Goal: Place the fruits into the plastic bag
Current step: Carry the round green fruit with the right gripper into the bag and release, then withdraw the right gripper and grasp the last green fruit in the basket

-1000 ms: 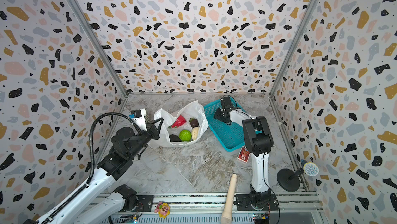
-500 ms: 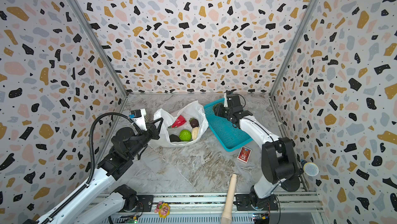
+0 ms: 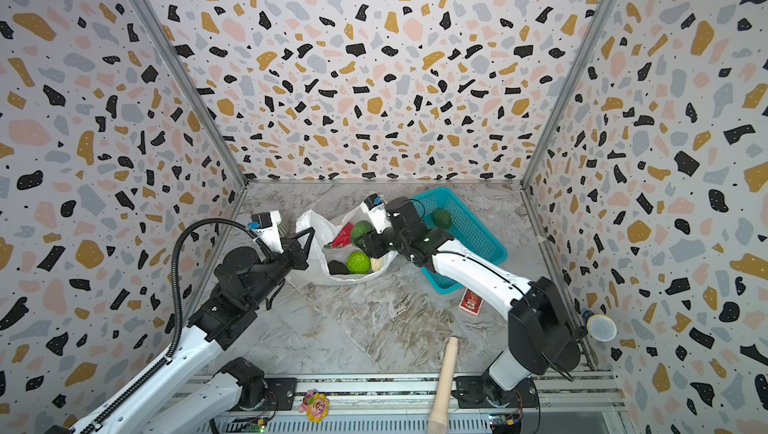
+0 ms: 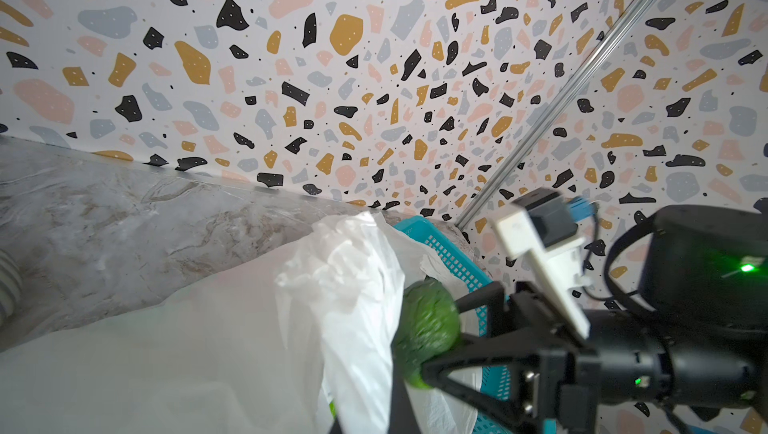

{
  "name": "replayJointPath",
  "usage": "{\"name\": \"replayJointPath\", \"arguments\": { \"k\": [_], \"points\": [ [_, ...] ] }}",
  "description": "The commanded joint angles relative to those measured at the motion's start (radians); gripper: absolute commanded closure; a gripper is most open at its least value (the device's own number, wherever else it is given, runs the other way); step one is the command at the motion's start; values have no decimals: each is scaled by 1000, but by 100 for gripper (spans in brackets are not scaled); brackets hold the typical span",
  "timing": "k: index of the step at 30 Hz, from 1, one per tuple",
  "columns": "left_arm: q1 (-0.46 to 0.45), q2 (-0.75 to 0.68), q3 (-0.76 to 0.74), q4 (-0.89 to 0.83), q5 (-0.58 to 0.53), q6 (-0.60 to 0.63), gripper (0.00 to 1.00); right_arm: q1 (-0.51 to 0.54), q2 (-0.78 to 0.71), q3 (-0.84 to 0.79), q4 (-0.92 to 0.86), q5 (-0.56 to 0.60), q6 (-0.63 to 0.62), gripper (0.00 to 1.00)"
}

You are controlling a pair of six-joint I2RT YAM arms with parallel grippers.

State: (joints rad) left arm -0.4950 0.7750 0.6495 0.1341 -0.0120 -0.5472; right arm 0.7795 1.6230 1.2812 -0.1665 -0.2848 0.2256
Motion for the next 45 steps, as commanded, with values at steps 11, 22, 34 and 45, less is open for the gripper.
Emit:
{"name": "replayJointPath", "arguments": {
  "k": [11, 22, 34, 45],
  "points": [
    [-5, -35, 0, 23, -22, -10, 100, 133, 260, 296, -92, 43, -57, 25],
    [-5, -23, 8, 21, -26, -6, 100, 62, 37, 204, -108, 209, -65, 2],
    [-5, -2, 0, 47, -14, -7, 100, -425, -96, 57, -110, 267, 213, 1],
    [-5, -14, -23, 50, -23, -2, 100, -571, 278, 298, -241, 259, 141, 3]
  ]
}}
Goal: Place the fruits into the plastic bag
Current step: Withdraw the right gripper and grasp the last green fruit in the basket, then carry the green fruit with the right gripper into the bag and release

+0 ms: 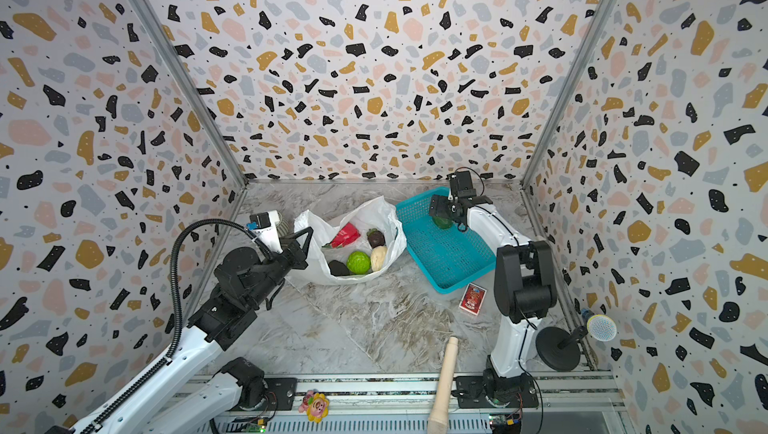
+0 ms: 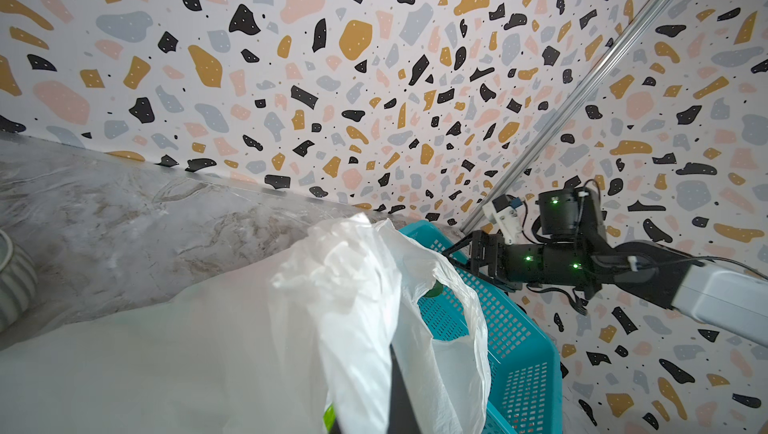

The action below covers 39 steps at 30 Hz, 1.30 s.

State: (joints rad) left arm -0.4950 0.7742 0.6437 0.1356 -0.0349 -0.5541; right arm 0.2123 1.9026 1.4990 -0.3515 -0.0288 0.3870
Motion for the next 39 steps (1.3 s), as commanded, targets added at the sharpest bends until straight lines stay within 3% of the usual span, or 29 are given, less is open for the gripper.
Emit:
{"name": "replayJointPath", "arguments": {
  "k": [1, 14, 17, 22, 25, 33, 39],
  "points": [
    [-6, -12, -17, 47, -2, 7, 100, -5, 25, 104, -65, 12, -27, 3],
    [-5, -15, -32, 58, 3, 3, 100, 2, 280, 268, -111, 0, -32, 10],
    [-5, -10, -31, 56, 0, 3, 100, 8, 309, 269, -94, -5, -36, 18],
    [-5, -4, -24, 54, -2, 6, 100, 9, 306, 239, -57, -20, -33, 41],
    [-5, -2, -25, 54, -5, 9, 100, 9, 267, 194, -14, -29, -35, 52],
    [-5, 1, -19, 54, -2, 3, 100, 26, 41, 56, 26, -57, -34, 57],
    [-5, 4, -27, 66, -7, -14, 100, 179, -275, -101, 145, -123, -87, 57]
  ]
}}
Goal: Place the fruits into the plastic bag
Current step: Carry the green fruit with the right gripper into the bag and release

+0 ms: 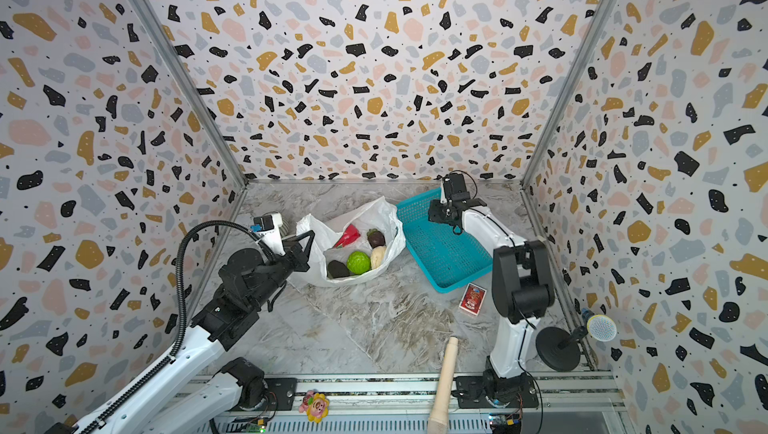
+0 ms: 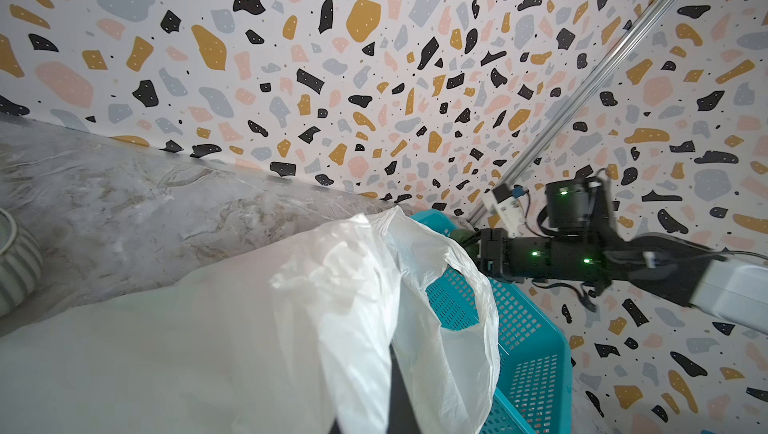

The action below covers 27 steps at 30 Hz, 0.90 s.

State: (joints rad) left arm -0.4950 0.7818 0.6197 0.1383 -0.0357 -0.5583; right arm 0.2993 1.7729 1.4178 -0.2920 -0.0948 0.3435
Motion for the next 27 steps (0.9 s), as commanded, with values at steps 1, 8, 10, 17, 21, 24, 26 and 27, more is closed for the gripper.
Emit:
{"name": "replayJointPath", "arguments": {
  "k": [1, 8, 10, 17, 21, 24, 26, 27],
  "points": [
    [-6, -2, -4, 66, -6, -12, 100, 130, -184, -36, 102, -70, -55, 57],
    [-6, -8, -2, 71, -31, -38, 100, 376, -228, -114, 163, -161, 3, 55],
    [-5, -16, -1, 69, -49, -42, 100, 425, -195, -123, 173, -166, 22, 55],
    [-6, -38, -3, 54, -61, -56, 100, 560, -25, -44, 141, -202, 14, 45],
    [-5, -45, -4, 44, -66, -61, 100, 599, 30, 37, 85, -196, -20, 25],
    [-5, -51, -5, 38, -65, -61, 100, 602, -5, 25, 92, -164, -26, 14],
    [-5, -52, -7, 38, -66, -61, 100, 601, -44, 11, 91, -114, -39, 11],
    [-6, -53, -8, 38, -67, -62, 100, 600, -68, 1, 87, -85, -50, 10]
  ]
}}
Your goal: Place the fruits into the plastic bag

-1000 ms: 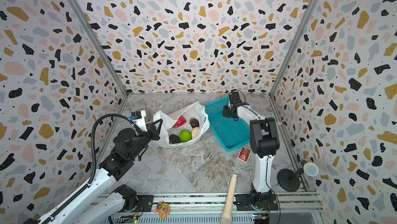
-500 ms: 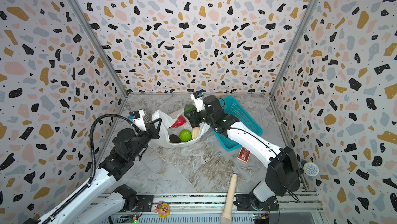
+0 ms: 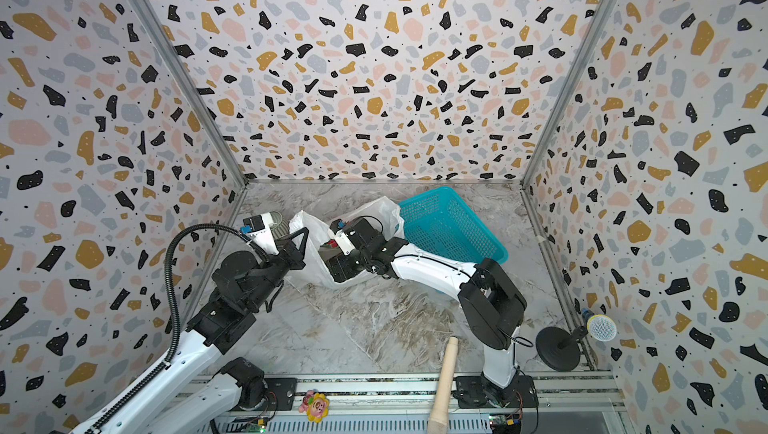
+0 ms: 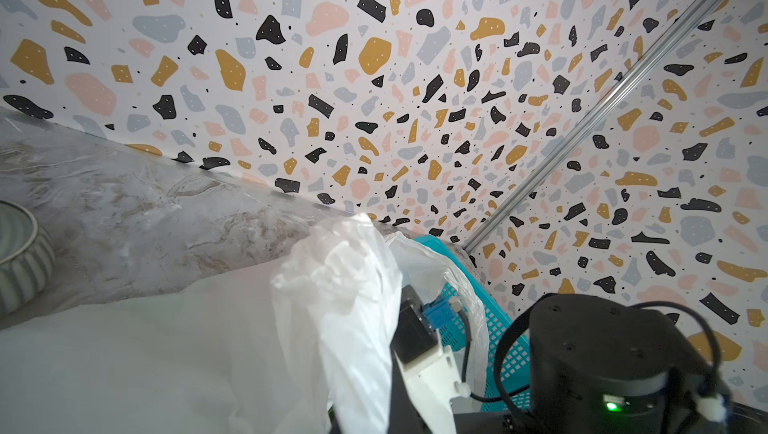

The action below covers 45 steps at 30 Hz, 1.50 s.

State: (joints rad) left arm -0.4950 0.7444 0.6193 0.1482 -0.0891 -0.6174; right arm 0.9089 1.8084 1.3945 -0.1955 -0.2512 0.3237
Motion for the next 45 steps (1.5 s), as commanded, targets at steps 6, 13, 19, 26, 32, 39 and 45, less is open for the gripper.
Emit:
{"name": "replayJointPath", "arguments": {
  "k": [6, 13, 19, 26, 32, 39, 45],
  "points": [
    [-6, -12, -6, 30, -11, -4, 100, -37, -247, -10, -47, 327, -86, 9],
    [-5, -21, -23, 36, -12, -12, 100, -172, -322, -66, -121, 486, 12, 6],
    [-5, -34, -43, 41, -9, -25, 100, -302, -298, -148, -95, 220, 68, 13],
    [-5, -42, -47, 43, -14, -24, 100, -315, -282, -240, 36, 36, 95, 47],
    [-5, -48, -46, 33, -21, -21, 100, -316, -267, -244, 100, -44, 114, 90],
    [-5, -51, -34, 23, -29, -15, 100, -318, -257, -14, 72, -107, 36, 100],
    [-5, -15, 59, 25, 114, 65, 100, -321, -225, 284, 33, -151, -16, 100]
  ]
}}
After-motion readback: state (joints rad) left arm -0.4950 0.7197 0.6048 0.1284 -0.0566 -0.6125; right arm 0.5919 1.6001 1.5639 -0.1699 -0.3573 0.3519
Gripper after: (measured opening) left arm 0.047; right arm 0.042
